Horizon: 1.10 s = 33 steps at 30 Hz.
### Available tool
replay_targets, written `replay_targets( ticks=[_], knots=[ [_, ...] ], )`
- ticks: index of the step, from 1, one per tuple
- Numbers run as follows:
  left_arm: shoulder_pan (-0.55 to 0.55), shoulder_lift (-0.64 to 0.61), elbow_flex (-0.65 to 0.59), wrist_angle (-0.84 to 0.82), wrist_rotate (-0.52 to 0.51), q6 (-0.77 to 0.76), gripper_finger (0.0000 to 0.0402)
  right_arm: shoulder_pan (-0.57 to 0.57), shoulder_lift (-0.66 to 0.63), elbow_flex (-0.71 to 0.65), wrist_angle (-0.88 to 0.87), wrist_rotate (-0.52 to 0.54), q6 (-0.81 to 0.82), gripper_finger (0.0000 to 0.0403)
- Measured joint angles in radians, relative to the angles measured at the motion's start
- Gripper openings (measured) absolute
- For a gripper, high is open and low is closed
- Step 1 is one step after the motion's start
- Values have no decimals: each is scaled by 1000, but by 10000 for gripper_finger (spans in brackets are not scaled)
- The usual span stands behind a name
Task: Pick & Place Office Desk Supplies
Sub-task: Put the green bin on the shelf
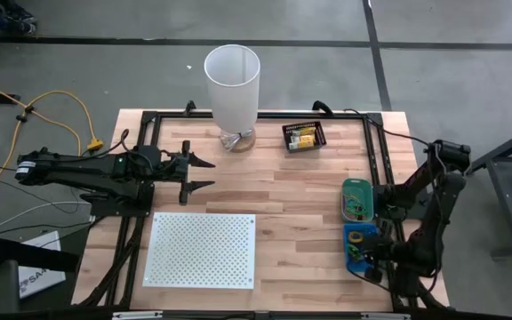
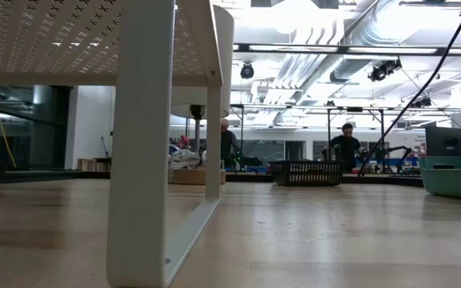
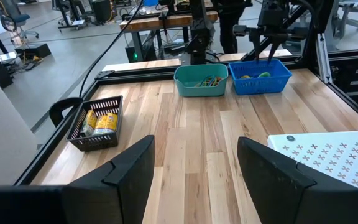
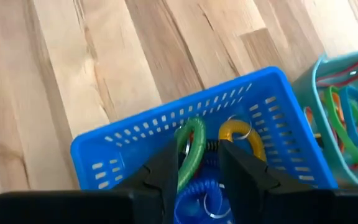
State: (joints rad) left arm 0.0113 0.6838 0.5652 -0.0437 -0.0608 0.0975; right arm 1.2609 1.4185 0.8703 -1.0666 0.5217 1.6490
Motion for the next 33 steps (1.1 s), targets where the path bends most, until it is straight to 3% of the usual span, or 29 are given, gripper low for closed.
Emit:
replay_targets(
  ticks=[19, 25, 33],
  knots=[
    [0, 0, 0, 0, 0, 0, 221, -306, -167, 0, 111, -62, -536, 105],
    [0, 0, 0, 0, 0, 0, 221, -406, -182, 0, 99, -132, -698, 105],
    [0, 0, 0, 0, 0, 0, 221, -529, -182, 0, 54, -168, -789, 105]
  ],
)
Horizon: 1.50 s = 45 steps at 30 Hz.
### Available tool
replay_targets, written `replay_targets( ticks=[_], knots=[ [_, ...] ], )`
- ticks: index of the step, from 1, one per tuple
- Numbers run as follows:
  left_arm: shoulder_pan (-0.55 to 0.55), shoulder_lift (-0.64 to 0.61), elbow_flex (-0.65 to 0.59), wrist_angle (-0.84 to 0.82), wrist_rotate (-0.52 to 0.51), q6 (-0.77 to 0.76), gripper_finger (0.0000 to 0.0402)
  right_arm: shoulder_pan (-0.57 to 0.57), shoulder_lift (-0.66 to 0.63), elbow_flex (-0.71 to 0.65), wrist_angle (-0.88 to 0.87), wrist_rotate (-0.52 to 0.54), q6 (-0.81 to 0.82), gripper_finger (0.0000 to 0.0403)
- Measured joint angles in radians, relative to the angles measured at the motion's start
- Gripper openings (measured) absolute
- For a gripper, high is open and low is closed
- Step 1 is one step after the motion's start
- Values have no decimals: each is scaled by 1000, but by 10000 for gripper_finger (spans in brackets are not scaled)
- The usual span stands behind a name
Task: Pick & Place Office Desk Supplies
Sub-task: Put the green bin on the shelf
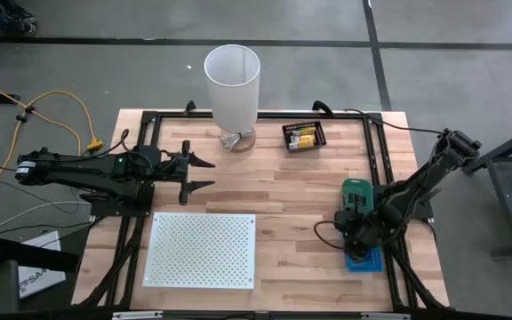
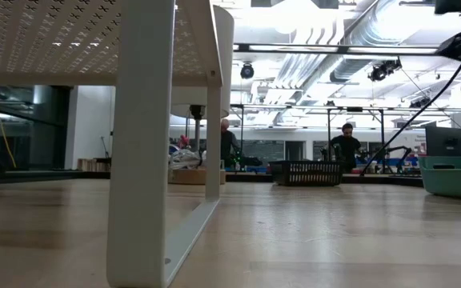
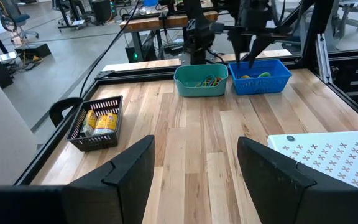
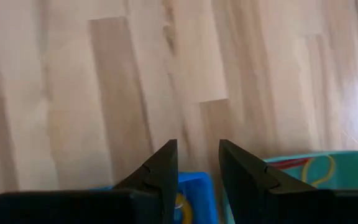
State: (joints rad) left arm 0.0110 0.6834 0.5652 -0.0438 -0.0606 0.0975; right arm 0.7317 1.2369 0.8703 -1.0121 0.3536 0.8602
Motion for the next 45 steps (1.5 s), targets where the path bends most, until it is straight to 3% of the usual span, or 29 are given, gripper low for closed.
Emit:
replay_targets(
  ticks=[14, 28, 36, 45],
  knots=[
    [0, 0, 0, 0, 0, 0, 221, -145, 0, 0, -133, -152, -2, 105],
    [0, 0, 0, 0, 0, 0, 221, -89, -1, -3, -217, -144, -23, 105],
    [0, 0, 0, 0, 0, 0, 221, -62, -85, -105, -173, -152, 34, 105],
    [0, 0, 0, 0, 0, 0, 221, -30, -149, -114, -164, -137, 67, 105]
  ],
)
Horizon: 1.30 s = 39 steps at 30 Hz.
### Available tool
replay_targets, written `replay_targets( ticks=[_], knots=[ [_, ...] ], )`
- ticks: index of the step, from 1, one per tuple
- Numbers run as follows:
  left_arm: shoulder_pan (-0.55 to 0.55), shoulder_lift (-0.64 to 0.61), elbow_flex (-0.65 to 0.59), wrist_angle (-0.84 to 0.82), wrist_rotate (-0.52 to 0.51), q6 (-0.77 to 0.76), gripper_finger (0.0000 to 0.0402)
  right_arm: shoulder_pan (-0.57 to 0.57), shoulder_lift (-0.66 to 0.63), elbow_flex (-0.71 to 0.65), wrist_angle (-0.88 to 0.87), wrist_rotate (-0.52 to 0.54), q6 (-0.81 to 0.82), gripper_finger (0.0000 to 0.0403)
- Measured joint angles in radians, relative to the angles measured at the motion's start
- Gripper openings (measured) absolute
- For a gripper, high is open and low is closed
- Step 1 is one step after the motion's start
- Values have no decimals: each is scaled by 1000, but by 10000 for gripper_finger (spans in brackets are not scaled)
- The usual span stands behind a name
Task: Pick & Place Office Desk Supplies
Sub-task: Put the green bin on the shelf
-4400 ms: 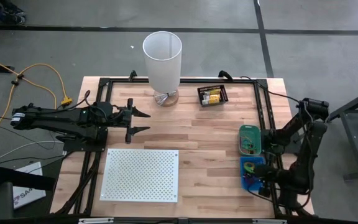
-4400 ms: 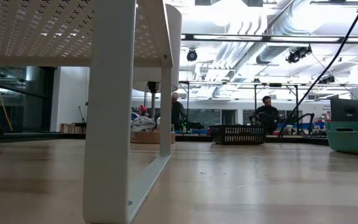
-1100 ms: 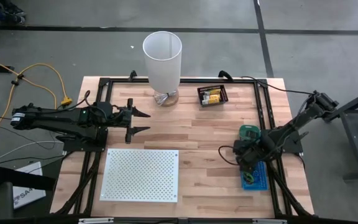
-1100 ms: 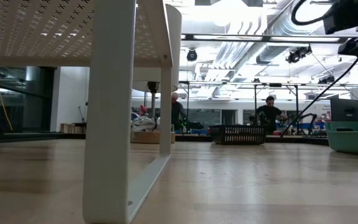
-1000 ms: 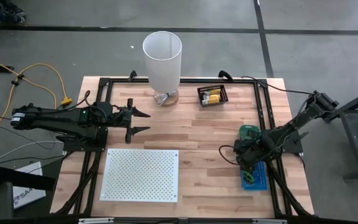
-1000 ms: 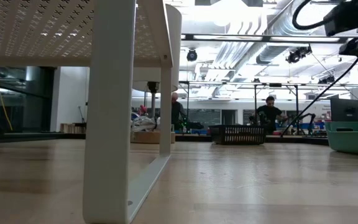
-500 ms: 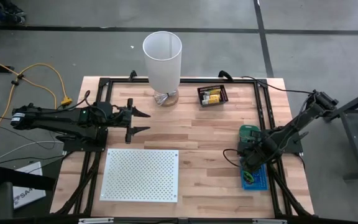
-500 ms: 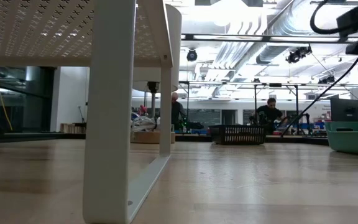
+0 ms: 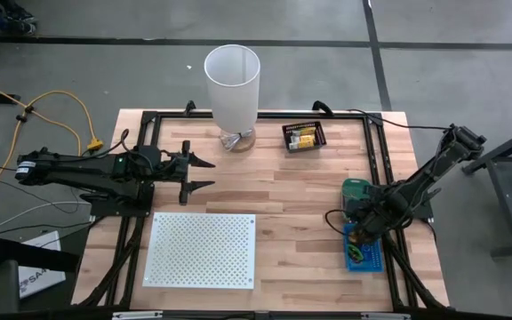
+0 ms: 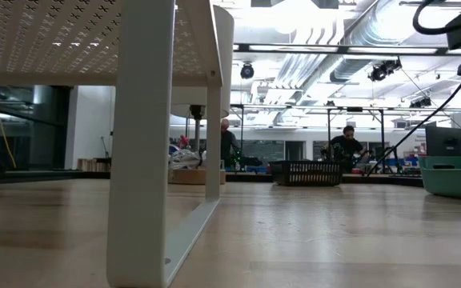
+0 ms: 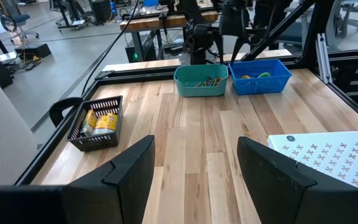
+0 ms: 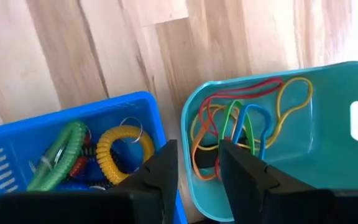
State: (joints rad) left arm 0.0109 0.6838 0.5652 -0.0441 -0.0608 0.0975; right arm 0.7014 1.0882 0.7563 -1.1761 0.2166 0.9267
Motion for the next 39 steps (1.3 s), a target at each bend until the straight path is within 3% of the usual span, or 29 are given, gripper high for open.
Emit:
replay_targets(
  ticks=[6, 11, 29, 39],
  knots=[
    [0, 0, 0, 0, 0, 0, 221, -1, -2, 0, -10, 27, 70, 105],
    [0, 0, 0, 0, 0, 0, 221, -43, -2, 0, 2, 62, 31, 105],
    [0, 0, 0, 0, 0, 0, 221, -435, -2, 0, 59, -3, -402, 105],
    [0, 0, 0, 0, 0, 0, 221, -553, -2, 0, 147, -80, -435, 105]
  ],
)
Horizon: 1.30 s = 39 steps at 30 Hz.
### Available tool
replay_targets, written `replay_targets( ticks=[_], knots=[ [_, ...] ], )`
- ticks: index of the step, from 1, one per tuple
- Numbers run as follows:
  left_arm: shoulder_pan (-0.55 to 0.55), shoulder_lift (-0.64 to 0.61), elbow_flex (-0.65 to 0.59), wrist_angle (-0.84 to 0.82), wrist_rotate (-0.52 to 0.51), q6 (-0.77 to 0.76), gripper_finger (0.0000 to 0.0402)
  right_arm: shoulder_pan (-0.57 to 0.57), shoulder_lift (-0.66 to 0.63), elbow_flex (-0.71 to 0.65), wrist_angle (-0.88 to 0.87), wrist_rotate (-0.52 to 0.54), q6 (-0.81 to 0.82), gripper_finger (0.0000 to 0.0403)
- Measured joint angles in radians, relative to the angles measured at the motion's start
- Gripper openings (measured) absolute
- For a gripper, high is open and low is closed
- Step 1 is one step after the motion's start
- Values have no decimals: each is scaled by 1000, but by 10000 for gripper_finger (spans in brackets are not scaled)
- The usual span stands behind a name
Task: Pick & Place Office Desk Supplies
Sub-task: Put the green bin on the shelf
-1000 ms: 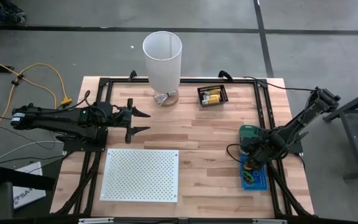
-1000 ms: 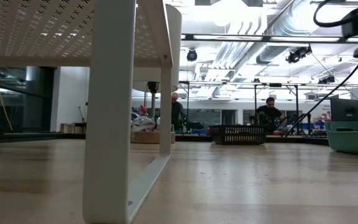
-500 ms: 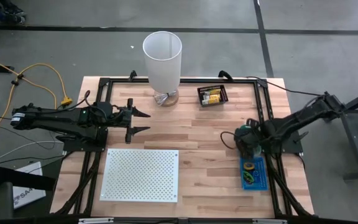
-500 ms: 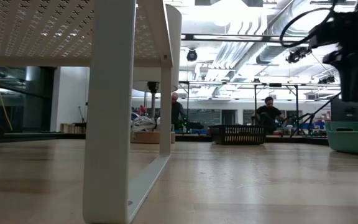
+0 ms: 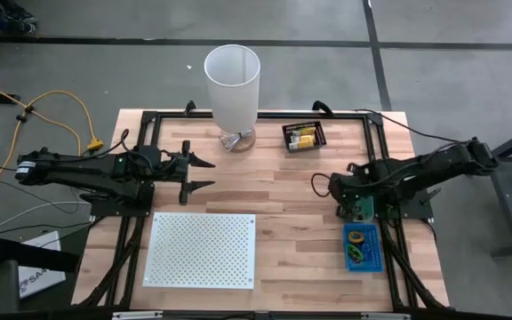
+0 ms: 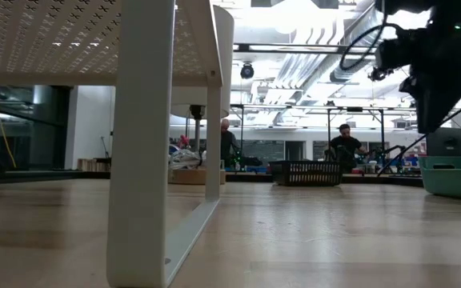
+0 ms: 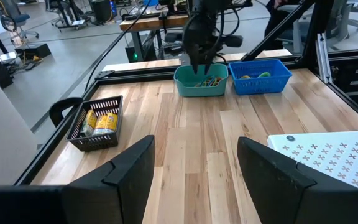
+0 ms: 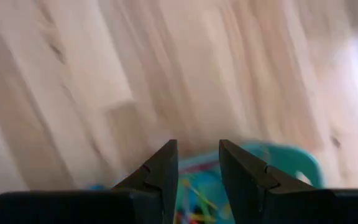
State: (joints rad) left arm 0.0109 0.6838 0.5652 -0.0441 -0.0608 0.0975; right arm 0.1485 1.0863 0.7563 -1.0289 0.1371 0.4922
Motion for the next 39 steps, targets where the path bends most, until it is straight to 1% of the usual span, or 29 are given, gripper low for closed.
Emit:
replay_targets(
  ticks=[4, 9, 13, 18, 22, 29, 32, 35, 39],
  knots=[
    [0, 0, 0, 0, 0, 0, 221, -15, 0, 0, 112, -48, -16, 105],
    [0, 0, 0, 0, 0, 0, 221, -56, 0, 0, 254, -56, -141, 105],
    [0, 0, 0, 0, 0, 0, 221, -147, 0, 2, 284, -88, -222, 105],
    [0, 0, 0, 0, 0, 0, 221, -296, 0, 3, 279, -184, -320, 105],
    [0, 0, 0, 0, 0, 0, 221, -388, 0, 4, 285, -245, -392, 105],
    [0, 0, 0, 0, 0, 0, 221, -466, 0, 60, 241, -252, -555, 105],
    [0, 0, 0, 0, 0, 0, 221, -485, 0, 97, 156, -230, -599, 105],
    [0, 0, 0, 0, 0, 0, 221, -508, 0, 122, 55, -187, -610, 105],
    [0, 0, 0, 0, 0, 0, 221, -551, 0, 122, -51, -181, -659, 105]
  ],
)
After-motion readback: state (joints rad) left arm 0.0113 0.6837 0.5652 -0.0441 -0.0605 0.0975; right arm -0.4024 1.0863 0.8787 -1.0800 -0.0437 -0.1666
